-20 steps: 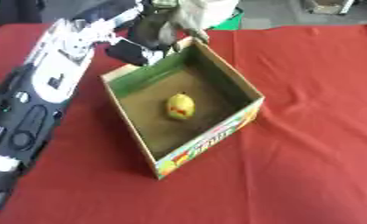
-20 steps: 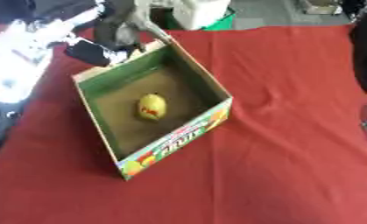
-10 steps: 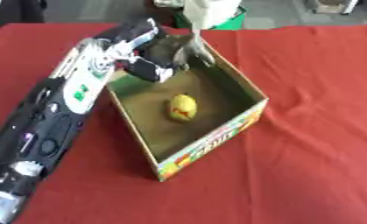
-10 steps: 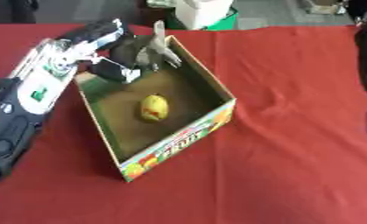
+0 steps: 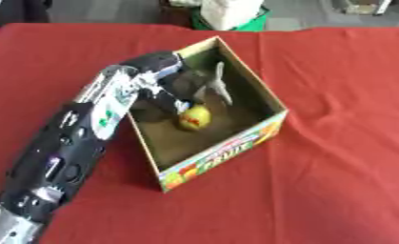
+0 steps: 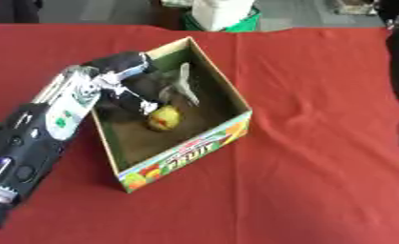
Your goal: Pick up objects on the table and place them in the box.
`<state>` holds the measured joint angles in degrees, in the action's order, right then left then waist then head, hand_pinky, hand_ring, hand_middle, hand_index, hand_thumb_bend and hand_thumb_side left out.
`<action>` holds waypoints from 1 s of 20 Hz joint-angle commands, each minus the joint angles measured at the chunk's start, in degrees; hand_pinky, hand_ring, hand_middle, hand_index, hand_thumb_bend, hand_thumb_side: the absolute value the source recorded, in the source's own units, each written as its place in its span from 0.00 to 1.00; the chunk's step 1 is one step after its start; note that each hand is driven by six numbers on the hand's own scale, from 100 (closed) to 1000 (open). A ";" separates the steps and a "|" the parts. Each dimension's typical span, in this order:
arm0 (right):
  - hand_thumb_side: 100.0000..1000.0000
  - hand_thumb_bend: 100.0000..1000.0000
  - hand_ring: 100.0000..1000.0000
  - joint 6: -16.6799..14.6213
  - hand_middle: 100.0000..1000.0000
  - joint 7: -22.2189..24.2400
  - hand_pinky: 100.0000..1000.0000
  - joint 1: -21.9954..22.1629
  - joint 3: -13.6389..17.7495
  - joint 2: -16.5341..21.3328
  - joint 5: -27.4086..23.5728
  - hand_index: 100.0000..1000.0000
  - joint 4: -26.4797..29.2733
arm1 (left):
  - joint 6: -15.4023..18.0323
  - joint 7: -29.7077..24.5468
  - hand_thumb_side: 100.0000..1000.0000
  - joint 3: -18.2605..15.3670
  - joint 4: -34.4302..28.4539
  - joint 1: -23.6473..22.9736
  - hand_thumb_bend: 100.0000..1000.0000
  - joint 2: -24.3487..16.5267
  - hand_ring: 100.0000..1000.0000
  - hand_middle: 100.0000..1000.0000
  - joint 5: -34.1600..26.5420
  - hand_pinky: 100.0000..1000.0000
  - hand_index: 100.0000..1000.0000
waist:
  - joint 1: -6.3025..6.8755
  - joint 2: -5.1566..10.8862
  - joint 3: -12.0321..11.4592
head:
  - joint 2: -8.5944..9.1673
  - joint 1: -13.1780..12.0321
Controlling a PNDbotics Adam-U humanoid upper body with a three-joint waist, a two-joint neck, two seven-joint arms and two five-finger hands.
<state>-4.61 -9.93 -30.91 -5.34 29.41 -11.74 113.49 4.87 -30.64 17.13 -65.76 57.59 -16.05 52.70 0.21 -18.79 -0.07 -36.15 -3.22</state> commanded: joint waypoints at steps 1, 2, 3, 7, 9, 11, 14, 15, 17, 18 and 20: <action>0.83 0.00 0.76 0.18 0.68 -0.01 0.78 -0.50 0.42 0.59 0.03 0.84 1.10 | 0.69 -3.06 0.48 0.99 0.21 0.62 0.00 -0.32 0.60 0.54 3.01 0.55 0.69 | -0.14 1.09 0.00 | 0.66 -0.12; 0.83 0.00 0.76 0.19 0.68 -0.04 0.78 -0.47 0.44 0.58 0.03 0.84 1.10 | 0.90 -3.94 0.66 0.96 0.06 0.57 0.00 -0.25 0.64 0.60 3.89 0.60 0.75 | -0.16 1.09 -0.02 | 0.64 -0.08; 0.83 0.00 0.76 0.20 0.68 -0.07 0.78 -0.42 0.46 0.59 0.03 0.84 1.10 | 1.19 -4.79 0.77 0.88 -0.19 0.54 0.00 -0.22 0.66 0.64 4.69 0.63 0.79 | -0.16 1.10 -0.04 | 0.65 -0.03; 0.82 0.00 0.76 0.30 0.68 -0.08 0.78 -0.22 0.43 0.56 0.06 0.84 1.10 | 2.75 -8.30 0.99 0.50 -2.48 0.66 0.05 -0.33 0.72 0.74 6.21 0.68 0.86 | -0.17 1.09 -0.13 | 0.56 -0.02; 0.82 0.00 0.76 0.35 0.68 -0.01 0.78 -0.14 0.39 0.55 0.13 0.84 1.10 | 3.20 -9.68 1.00 0.32 -4.31 0.79 0.20 -0.50 0.76 0.79 6.15 0.70 0.91 | -0.21 1.07 -0.13 | 0.52 -0.02; 0.82 0.00 0.76 0.37 0.68 0.03 0.78 -0.06 0.38 0.53 0.18 0.84 1.10 | 2.89 -10.20 1.00 0.05 -6.29 0.91 0.31 -0.81 0.79 0.85 6.39 0.73 0.96 | -0.22 1.09 -0.10 | 0.53 -0.03; 0.82 0.00 0.76 0.46 0.68 0.04 0.78 0.09 0.39 0.50 0.24 0.85 1.10 | 1.41 -9.65 1.00 -0.38 -8.76 0.91 0.35 -1.28 0.84 0.89 7.02 0.77 1.00 | -0.23 1.17 -0.19 | 0.44 -0.01; 0.82 0.00 0.76 0.48 0.68 0.01 0.78 0.12 0.40 0.50 0.24 0.85 1.10 | 0.88 -9.34 1.00 -0.51 -9.36 0.90 0.36 -1.44 0.86 0.91 7.11 0.78 1.00 | -0.23 1.22 -0.25 | 0.42 0.03; 0.82 0.00 0.76 0.50 0.68 -0.06 0.78 0.18 0.44 0.52 0.23 0.84 1.10 | 0.03 -8.65 1.00 -0.72 -10.75 0.88 0.35 -1.85 0.87 0.92 7.14 0.80 1.00 | -0.23 1.35 -0.38 | 0.39 0.11; 0.82 0.00 0.76 0.53 0.68 -0.09 0.78 0.21 0.45 0.53 0.22 0.85 1.10 | -0.26 -8.40 1.00 -0.82 -11.49 0.85 0.35 -2.07 0.88 0.92 7.03 0.81 1.00 | -0.22 1.41 -0.43 | 0.35 0.13; 0.82 0.00 0.76 0.57 0.68 -0.12 0.78 0.29 0.45 0.53 0.18 0.85 1.10 | -0.67 -8.08 1.00 -1.08 -13.06 0.84 0.32 -2.52 0.89 0.93 6.61 0.81 1.00 | -0.18 1.55 -0.54 | 0.31 0.18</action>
<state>-4.15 -9.94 -30.19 -5.33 29.00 -11.71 113.49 4.69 -39.02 16.88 -76.94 57.50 -17.08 59.44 0.14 -18.69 -0.57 -36.15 -3.11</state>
